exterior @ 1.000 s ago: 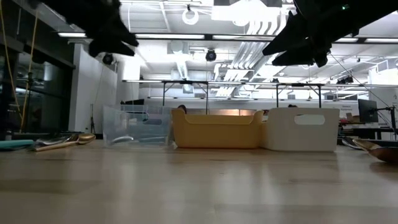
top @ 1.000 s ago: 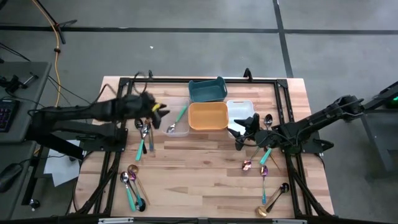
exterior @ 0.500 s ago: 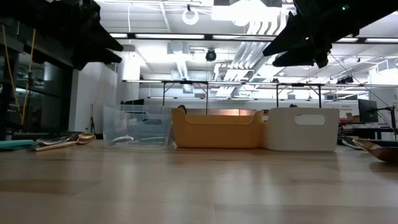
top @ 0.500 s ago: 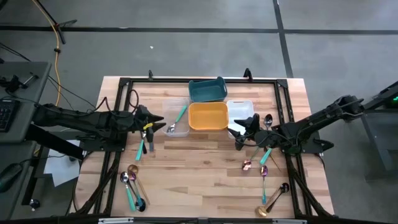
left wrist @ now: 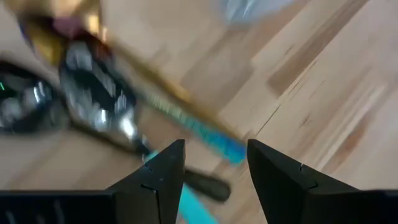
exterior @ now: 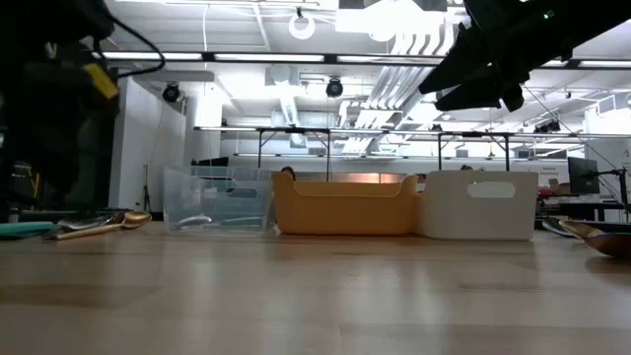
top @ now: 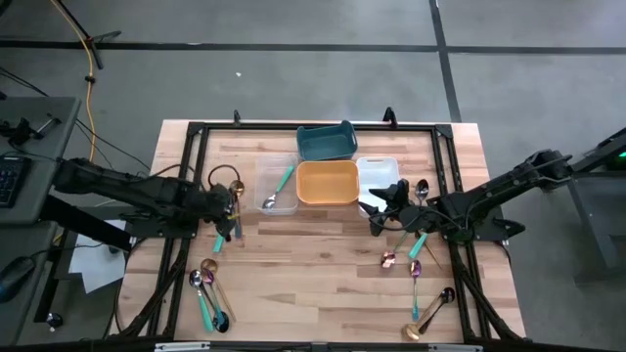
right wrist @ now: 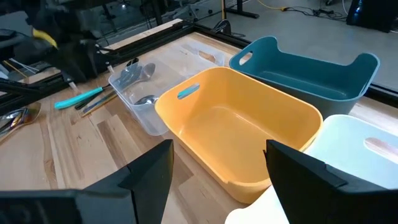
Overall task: Sort silverware by color (type)
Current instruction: Put the turquoise blue spoon into the transparent bin
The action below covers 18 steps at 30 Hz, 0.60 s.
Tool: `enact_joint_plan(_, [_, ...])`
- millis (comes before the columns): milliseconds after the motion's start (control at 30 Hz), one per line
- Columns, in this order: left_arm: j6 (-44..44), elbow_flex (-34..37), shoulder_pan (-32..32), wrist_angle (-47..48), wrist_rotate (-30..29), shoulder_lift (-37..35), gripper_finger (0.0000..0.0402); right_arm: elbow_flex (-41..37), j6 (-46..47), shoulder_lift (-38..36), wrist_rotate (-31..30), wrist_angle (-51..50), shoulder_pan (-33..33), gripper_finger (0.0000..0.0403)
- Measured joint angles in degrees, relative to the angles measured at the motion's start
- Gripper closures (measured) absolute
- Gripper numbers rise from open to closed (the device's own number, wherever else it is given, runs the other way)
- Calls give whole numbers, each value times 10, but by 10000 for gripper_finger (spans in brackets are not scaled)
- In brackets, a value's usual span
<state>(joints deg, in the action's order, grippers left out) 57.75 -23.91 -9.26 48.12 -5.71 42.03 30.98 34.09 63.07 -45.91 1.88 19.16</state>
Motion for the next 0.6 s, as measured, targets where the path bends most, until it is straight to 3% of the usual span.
enact_joint_plan(267, [83, 2, -41, -4, 0, 104, 244, 0, 0, 0, 0, 0, 0, 155])
enact_joint_plan(600, [135, -1, -64, -6, -44, 211, 263, 0, -1, 0, -11, 0, 0, 155])
